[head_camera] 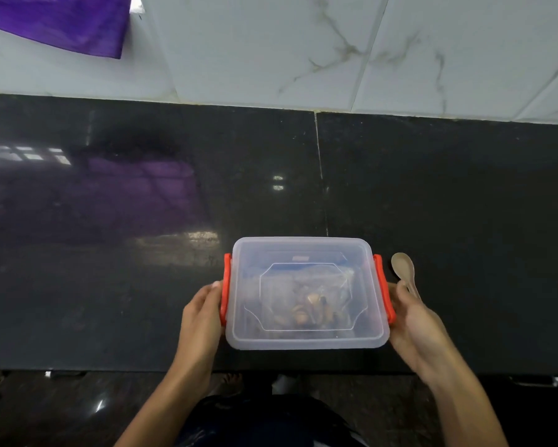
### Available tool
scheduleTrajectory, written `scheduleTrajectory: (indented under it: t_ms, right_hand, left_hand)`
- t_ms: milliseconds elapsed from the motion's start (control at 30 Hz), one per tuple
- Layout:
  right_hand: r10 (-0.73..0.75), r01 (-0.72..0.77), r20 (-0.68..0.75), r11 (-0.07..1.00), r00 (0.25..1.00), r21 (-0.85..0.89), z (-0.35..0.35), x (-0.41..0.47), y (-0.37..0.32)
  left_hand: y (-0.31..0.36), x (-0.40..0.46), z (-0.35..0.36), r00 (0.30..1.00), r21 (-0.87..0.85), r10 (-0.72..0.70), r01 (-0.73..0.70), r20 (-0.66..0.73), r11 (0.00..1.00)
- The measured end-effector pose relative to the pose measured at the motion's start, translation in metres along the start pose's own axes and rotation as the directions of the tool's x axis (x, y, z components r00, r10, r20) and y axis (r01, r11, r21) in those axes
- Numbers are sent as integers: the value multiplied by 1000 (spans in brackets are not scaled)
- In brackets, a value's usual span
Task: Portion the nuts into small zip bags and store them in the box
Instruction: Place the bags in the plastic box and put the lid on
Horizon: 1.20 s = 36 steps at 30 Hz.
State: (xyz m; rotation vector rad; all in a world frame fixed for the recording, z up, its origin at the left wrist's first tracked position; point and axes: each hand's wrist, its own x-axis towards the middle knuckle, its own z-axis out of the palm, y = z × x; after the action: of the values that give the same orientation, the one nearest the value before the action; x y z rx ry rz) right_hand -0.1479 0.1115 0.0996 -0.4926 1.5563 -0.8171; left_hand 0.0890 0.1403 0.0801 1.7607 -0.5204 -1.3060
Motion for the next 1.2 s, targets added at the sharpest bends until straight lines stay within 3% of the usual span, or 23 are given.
scheduleTrajectory:
  t_ms: [233,433,533,700,933,1200]
  right_hand:
    - [-95,97,38,994,995,-57,6,-4,0]
    - [-231,233,45,924,972,-304,22,26,-39]
    - [-322,354,147,866,935,-354,53,55,-83]
    - [-431,531,311,721,847,-446,128,115,-158]
    - [-413,595,428,560,804,-577,219,181,-209]
    - [-329,575,471,466,818,-673,254,224,-213]
  left_hand:
    - [6,5,-12,987,21,75,-79,143,997]
    - [23,18,-33,957,-91,137,-118,255,989]
    - [34,28,-39,946,-205,104,-41,307,978]
    - [50,47,-16,946,-250,5,81,325,965]
    - [74,87,16,963,-395,16,95,270,914]
    - [80,110,22,976,-396,-34,120,215,910]
